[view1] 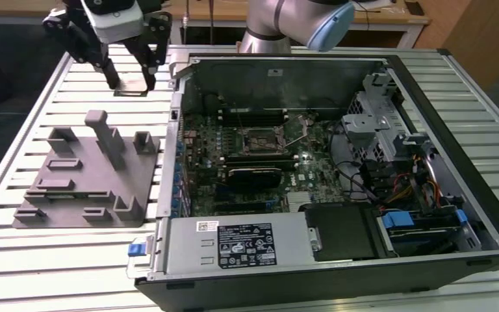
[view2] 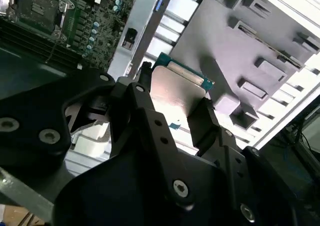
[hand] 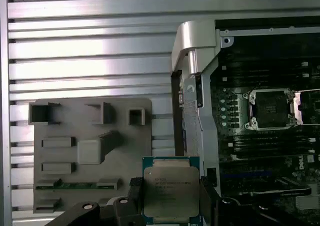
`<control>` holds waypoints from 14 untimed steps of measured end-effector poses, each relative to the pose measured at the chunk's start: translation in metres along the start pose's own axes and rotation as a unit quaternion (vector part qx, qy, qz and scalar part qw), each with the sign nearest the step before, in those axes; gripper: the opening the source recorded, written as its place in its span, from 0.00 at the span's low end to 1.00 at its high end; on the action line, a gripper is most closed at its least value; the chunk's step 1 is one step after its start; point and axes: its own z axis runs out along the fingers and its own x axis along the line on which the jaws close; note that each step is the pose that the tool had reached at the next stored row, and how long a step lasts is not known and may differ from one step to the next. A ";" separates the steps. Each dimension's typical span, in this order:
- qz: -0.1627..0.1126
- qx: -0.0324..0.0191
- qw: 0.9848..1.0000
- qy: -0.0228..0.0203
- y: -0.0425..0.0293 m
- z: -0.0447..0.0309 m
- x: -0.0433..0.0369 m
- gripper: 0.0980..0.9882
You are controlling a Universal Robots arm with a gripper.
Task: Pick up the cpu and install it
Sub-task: 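Pick up the cpu and move it towards the insertion slot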
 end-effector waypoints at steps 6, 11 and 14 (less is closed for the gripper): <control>0.000 0.000 1.000 0.000 0.0014 0.0004 -0.0175 0.50; 0.000 0.000 1.000 0.000 0.0022 0.0006 -0.0283 0.50; 0.000 0.000 1.000 0.000 0.0027 0.0007 -0.0347 0.50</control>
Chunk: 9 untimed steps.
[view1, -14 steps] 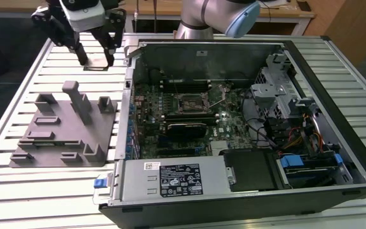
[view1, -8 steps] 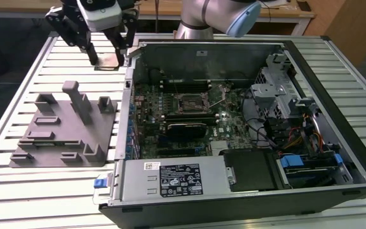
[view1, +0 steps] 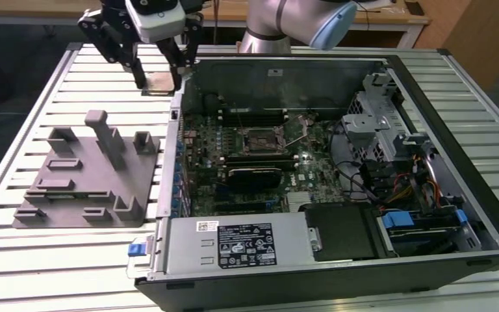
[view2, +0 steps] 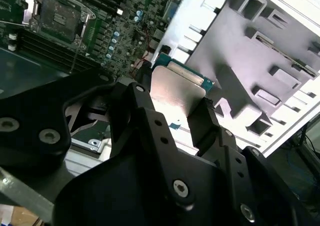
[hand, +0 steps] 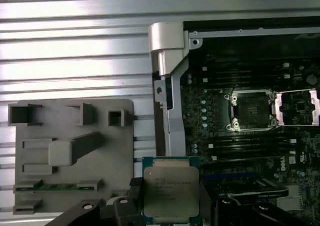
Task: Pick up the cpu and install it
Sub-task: 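Pick up the cpu and move it towards the insertion slot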
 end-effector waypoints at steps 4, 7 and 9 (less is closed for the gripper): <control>0.000 0.000 1.000 0.000 0.0007 0.0003 -0.0090 0.50; 0.000 0.000 1.000 0.000 0.0013 0.0004 -0.0161 0.50; 0.000 0.000 1.000 0.000 0.0017 0.0005 -0.0211 0.50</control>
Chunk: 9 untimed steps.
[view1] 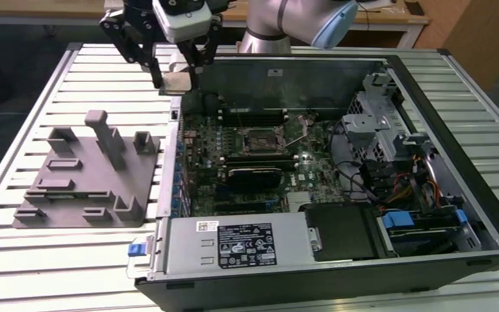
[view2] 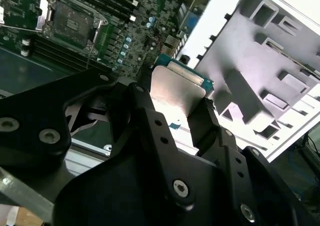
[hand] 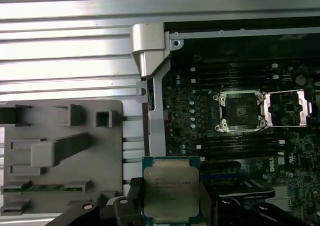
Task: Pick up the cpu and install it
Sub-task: 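Pick up the cpu and move it towards the insertion slot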
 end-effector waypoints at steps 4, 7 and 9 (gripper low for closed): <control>0.000 0.000 1.000 0.000 0.0009 0.0002 -0.0104 0.50; 0.000 0.000 1.000 0.000 0.0015 0.0004 -0.0181 0.50; 0.000 0.000 1.000 0.000 0.0019 0.0006 -0.0233 0.50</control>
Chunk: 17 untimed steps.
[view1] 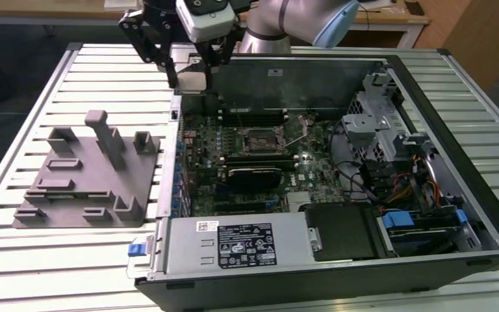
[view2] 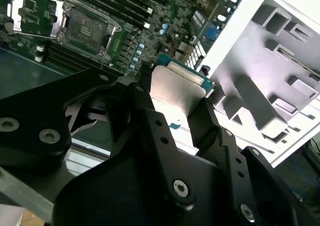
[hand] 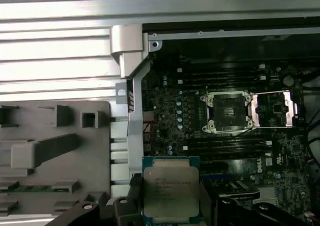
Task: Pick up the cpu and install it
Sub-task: 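Pick up the cpu and move it towards the insertion slot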
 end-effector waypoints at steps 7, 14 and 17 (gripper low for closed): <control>0.000 0.000 1.000 0.000 0.0015 0.0004 -0.0185 0.50; 0.000 0.000 1.000 0.000 0.0031 0.0008 -0.0391 0.50; 0.000 0.000 1.000 0.000 0.0038 0.0010 -0.0466 0.50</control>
